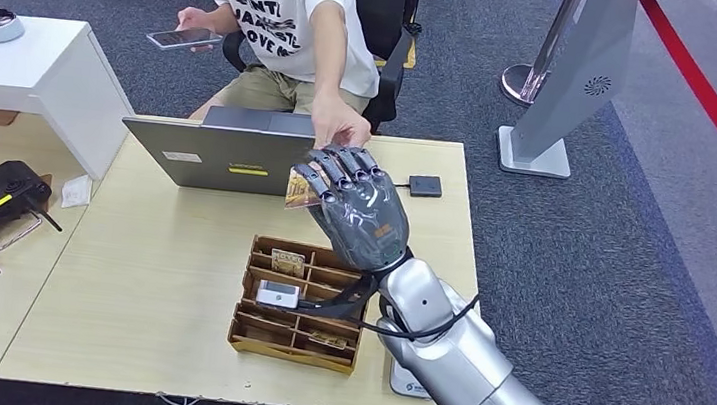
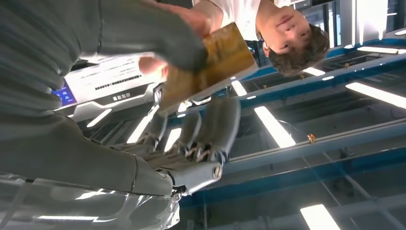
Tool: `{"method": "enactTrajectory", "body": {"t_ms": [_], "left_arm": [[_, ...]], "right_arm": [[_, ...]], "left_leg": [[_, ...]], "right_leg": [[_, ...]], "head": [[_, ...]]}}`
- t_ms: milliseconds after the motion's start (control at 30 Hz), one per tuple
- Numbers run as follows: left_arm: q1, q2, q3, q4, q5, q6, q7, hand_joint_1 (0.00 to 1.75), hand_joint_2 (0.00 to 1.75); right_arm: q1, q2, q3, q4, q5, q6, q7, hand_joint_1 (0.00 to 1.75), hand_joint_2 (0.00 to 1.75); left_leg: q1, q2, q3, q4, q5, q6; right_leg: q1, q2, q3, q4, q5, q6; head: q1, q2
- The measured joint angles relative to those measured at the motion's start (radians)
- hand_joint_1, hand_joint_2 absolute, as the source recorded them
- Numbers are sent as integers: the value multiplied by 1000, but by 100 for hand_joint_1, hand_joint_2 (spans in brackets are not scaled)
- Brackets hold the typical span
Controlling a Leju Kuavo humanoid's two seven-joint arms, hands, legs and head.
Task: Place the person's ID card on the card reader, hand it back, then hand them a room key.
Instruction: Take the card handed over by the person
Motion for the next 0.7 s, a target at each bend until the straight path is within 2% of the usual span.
{"method": "enactTrajectory", "body": {"t_ms": [467, 700], "left_arm": [[0, 0, 0, 0, 5, 0, 1, 0, 0], [1, 0, 0, 0, 14, 4, 1, 0, 0]], "right_arm": [[13, 3, 7, 22, -8, -2, 2, 175, 175], [38, 11, 8, 21, -73, 2, -16, 175, 175]], "left_leg": [[0, 0, 0, 0, 0, 0], [0, 0, 0, 0, 0, 0]], "right_leg": [[0, 0, 0, 0, 0, 0], [0, 0, 0, 0, 0, 0]], "head": [[0, 0], [0, 0]]}}
